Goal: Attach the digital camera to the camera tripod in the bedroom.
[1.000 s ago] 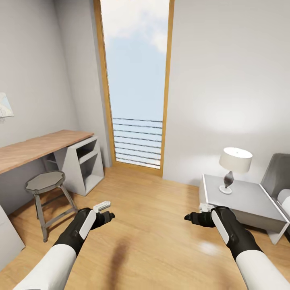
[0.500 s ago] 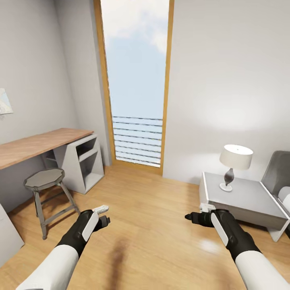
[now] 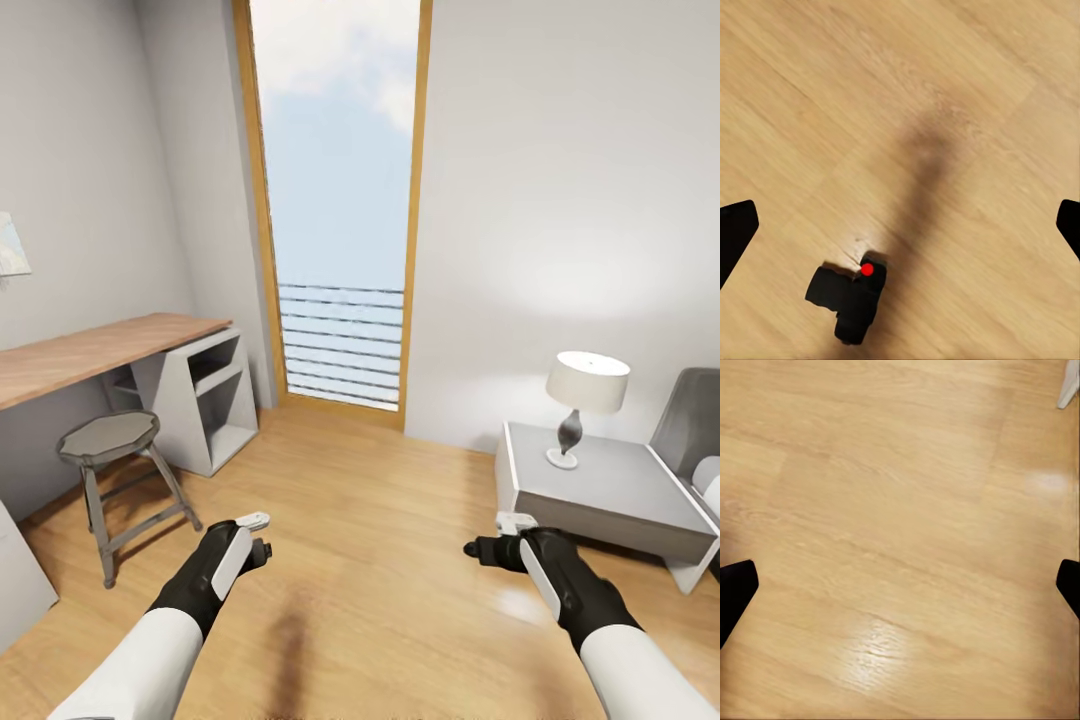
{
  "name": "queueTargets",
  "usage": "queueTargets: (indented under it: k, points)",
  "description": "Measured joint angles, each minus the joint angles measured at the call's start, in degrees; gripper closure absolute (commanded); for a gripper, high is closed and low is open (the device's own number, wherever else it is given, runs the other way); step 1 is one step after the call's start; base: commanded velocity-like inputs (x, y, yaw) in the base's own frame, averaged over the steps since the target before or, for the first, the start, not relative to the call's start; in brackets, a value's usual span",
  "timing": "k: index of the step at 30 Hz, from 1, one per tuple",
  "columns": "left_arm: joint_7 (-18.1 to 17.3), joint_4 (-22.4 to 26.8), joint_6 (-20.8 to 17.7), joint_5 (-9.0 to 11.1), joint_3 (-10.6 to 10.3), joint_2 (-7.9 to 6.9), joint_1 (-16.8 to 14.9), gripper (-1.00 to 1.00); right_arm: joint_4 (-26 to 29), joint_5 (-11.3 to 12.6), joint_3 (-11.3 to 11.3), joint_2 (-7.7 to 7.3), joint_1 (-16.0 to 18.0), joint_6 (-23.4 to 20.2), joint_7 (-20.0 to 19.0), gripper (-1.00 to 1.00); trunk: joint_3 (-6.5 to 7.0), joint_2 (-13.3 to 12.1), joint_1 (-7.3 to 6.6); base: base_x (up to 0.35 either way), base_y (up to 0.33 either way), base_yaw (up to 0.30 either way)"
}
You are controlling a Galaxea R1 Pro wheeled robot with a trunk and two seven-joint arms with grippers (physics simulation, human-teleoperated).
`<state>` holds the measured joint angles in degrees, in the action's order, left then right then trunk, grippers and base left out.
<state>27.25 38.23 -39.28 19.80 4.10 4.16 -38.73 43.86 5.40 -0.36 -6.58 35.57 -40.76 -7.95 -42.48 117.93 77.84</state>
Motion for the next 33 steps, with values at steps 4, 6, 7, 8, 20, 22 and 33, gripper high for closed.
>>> queueTargets:
  k: [4,6,7,8,20,22,33]
  points:
    - [0.0,0.0,0.6,0.0,0.0,-0.03,0.0,-1.0,-0.7,-1.5,-0.1,-0.05,0.0,3.6,0.1,-1.0,-0.72,1.6,0.88,0.0,0.0,0.0]
    - [0.1,0.0,1.0,0.0,0.0,-0.01,0.0,-1.0,-0.7,-1.6,-0.1,-0.07,0.0,4.5,0.1,-1.0,-1.08,2.4,1.32,0.0,0.0,0.0]
    - [0.1,-0.1,1.4,0.1,0.0,0.0,0.0,-1.0,-0.8,-1.7,-0.2,-0.07,0.0,5.3,0.0,-1.0,-1.26,2.8,1.54,0.0,0.0,0.0]
    - [0.1,-0.1,1.5,0.1,0.0,-0.02,0.0,-1.0,-0.8,-1.7,-0.2,-0.08,0.0,5.6,-0.1,-1.0,-1.44,3.2,1.76,0.0,0.0,0.0]
    - [0.0,-0.1,2.1,0.1,0.0,-0.02,0.0,-1.0,-0.8,-2.0,-0.1,-0.28,-0.4,6.5,-3.6,-1.0,-3.59,8.0,4.39,0.0,0.0,0.0]
    - [0.0,-0.1,2.1,0.1,0.0,-0.01,0.0,-1.0,-0.8,-2.1,-0.1,-0.34,-0.5,6.4,-4.2,-1.0,-3.95,8.8,4.83,0.0,0.0,0.0]
    - [-0.3,0.0,2.1,0.3,0.0,0.09,0.0,-1.0,-0.7,-2.2,-0.1,-0.73,-0.5,6.2,-7.5,-1.0,-5.92,13.2,7.25,0.0,0.0,0.0]
